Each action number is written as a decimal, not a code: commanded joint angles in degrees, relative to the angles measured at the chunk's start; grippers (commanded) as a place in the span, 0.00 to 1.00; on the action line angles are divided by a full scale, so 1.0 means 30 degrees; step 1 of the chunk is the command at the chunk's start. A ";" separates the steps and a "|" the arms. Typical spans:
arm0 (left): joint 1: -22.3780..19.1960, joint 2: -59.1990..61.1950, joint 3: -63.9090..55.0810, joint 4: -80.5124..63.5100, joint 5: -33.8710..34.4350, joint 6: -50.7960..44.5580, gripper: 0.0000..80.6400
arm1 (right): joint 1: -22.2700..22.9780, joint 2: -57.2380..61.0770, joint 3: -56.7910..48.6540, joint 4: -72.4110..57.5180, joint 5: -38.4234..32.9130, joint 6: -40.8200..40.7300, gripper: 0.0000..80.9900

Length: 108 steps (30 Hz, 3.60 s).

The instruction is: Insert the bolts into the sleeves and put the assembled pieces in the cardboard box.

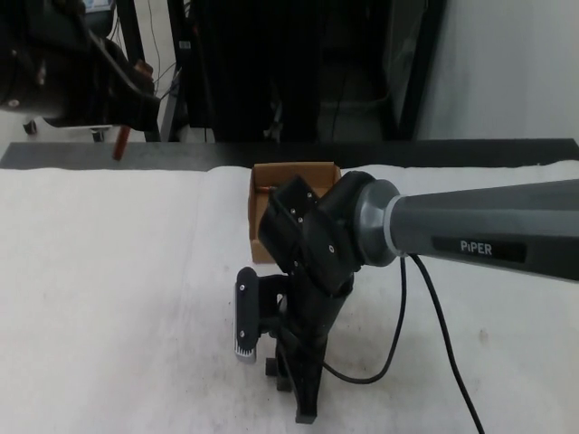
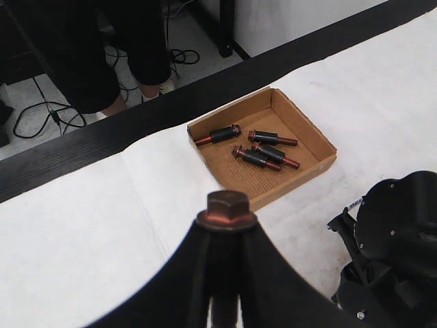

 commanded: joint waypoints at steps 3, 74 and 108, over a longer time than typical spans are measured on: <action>0.0058 -0.0178 -0.0076 -0.0302 0.0038 -0.0091 0.00 | 0.0017 0.0029 -0.0108 -0.0398 -0.0315 0.0337 0.43; 0.0009 0.0820 -0.0076 -2.0397 1.3870 -1.0438 0.00 | -0.3789 -1.1566 -0.0229 -1.3119 -1.4033 1.9351 0.01; 0.0009 0.3701 -0.0076 -2.2068 1.4007 -0.9996 0.00 | -0.3876 -1.0214 0.3226 -1.8598 -1.2573 1.8238 0.01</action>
